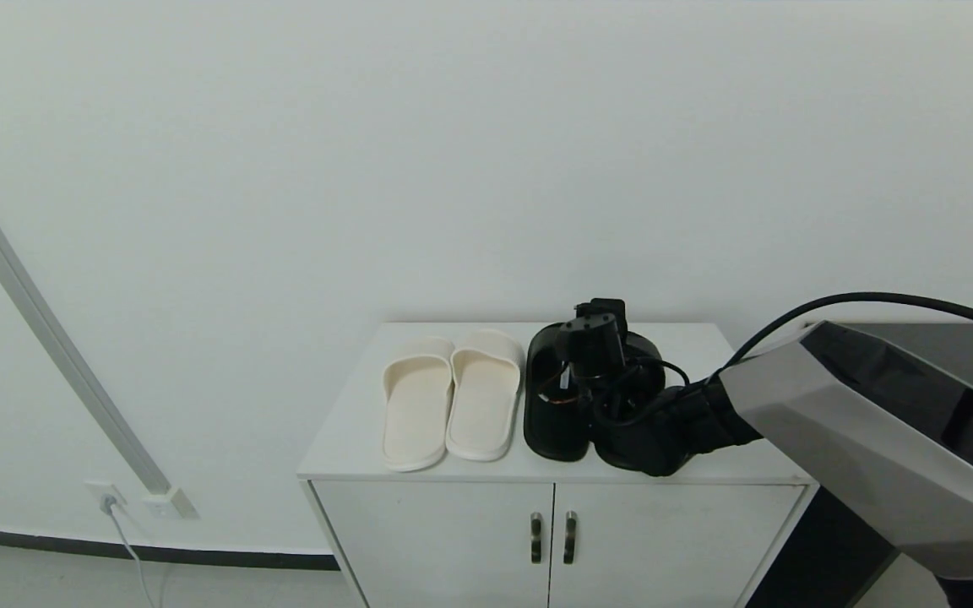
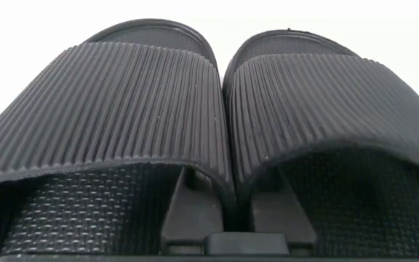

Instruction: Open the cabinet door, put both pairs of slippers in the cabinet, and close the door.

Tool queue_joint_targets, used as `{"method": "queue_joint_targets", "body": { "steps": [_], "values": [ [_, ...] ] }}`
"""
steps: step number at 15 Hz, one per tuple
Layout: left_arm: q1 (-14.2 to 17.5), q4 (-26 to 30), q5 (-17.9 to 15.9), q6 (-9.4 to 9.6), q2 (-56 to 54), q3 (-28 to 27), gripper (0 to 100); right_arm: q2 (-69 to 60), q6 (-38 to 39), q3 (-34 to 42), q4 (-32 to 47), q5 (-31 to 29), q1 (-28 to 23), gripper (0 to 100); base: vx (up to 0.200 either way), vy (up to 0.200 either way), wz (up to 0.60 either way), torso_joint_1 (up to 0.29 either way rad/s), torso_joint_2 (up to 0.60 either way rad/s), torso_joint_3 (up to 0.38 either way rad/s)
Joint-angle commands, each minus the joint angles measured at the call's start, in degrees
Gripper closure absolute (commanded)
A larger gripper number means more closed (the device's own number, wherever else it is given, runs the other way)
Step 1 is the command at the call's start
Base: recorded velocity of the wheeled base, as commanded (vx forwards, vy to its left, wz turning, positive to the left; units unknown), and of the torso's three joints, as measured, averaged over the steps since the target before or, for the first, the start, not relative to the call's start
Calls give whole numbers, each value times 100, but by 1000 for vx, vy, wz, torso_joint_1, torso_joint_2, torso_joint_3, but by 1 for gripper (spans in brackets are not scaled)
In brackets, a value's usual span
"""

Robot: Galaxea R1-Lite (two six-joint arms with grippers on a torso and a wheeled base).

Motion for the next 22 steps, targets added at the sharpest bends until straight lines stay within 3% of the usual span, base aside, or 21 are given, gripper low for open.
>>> {"method": "queue_joint_targets", "body": {
  "steps": [1, 7, 10, 13, 16, 18, 21, 22],
  "values": [
    [1, -1, 0, 0, 8, 2, 100, -87, -23, 24, 2, -14, 2, 100, 0, 0, 0, 0, 0, 0],
    [1, -1, 9, 0, -1, 2, 100, -1001, -348, 991, -51, 39, 204, 100, 0, 0, 0, 0, 0, 0],
    [1, -1, 9, 0, -1, 2, 100, -1889, -586, 1922, -104, 610, 415, 100, 0, 0, 0, 0, 0, 0],
    [1, -1, 9, 0, -1, 2, 100, -2855, -1122, 3197, -675, 1436, 529, 100, 0, 0, 0, 0, 0, 0],
    [1, -1, 9, 8, -1, 2, 100, -3805, -1719, 4647, -1580, 2957, 538, 100, 0, 0, 0, 0, 0, 0],
    [1, -1, 9, 8, -1, 2, 100, -4130, -1737, 5034, -1598, 3572, 512, 100, 0, 0, 0, 0, 0, 0],
    [1, -1, 18, 0, -1, 2, 100, -4824, -1746, 5684, -1519, 5013, 389, 100, 0, 0, 0, 0, 0, 0],
    [1, -1, 18, 8, -1, 2, 100, -4886, -1746, 5754, -1448, 5154, 389, 100, 0, 0, 0, 0, 0, 0]
  ]
}}
